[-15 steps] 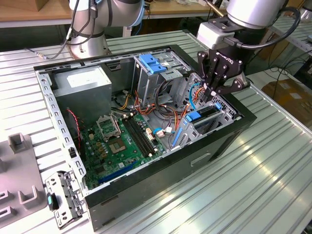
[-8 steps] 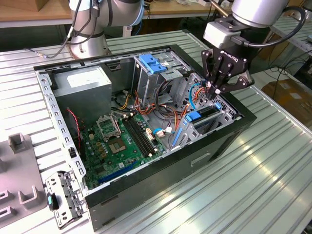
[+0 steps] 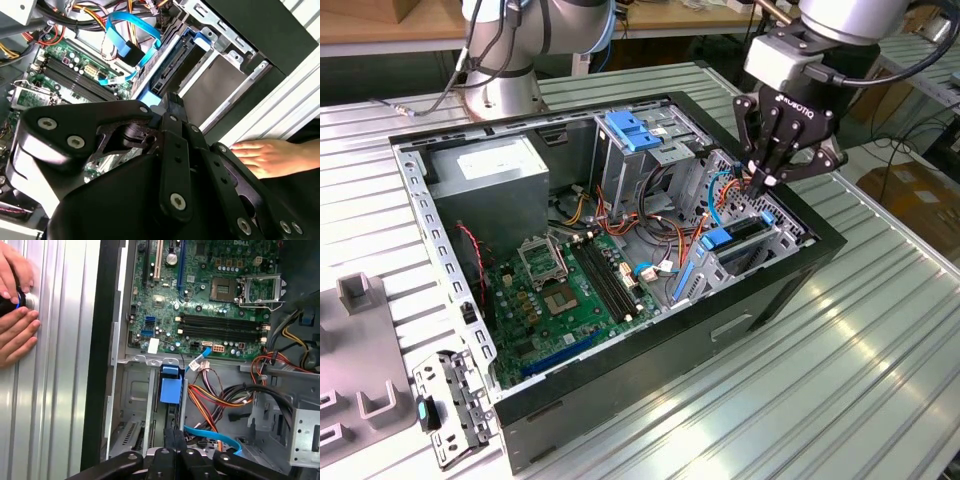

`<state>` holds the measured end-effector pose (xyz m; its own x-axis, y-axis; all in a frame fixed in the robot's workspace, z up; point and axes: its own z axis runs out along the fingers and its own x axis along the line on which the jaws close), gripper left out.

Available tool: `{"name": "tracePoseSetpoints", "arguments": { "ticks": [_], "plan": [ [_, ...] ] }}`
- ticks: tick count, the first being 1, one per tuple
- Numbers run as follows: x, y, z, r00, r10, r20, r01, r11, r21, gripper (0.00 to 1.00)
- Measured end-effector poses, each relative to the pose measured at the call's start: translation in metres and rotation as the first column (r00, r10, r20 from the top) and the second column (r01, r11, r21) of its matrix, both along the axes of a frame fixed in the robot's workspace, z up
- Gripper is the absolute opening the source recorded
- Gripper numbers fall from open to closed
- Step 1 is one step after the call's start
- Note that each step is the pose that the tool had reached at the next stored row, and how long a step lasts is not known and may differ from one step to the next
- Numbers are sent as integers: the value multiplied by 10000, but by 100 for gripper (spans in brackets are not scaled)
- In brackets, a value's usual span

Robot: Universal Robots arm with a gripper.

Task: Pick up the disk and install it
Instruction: 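Insert the first disk wire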

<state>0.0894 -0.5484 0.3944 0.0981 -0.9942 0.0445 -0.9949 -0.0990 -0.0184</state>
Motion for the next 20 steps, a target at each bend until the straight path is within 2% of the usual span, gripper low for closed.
{"name": "tracePoseSetpoints", "arguments": {
  "ticks": [2,4,8,14,20],
  "plan": [
    [11,2,-1,9992,399,0,-399,9992,-5,11],
    [33,2,-8,9969,793,0,-793,9969,-1,11],
    [103,3,-14,9948,1018,0,-1018,9948,-3,11],
    [314,9,-24,9919,1271,0,-1271,9919,-3,11],
    [471,31,-25,9898,1426,0,-1426,9898,-4,11]
  ]
}}
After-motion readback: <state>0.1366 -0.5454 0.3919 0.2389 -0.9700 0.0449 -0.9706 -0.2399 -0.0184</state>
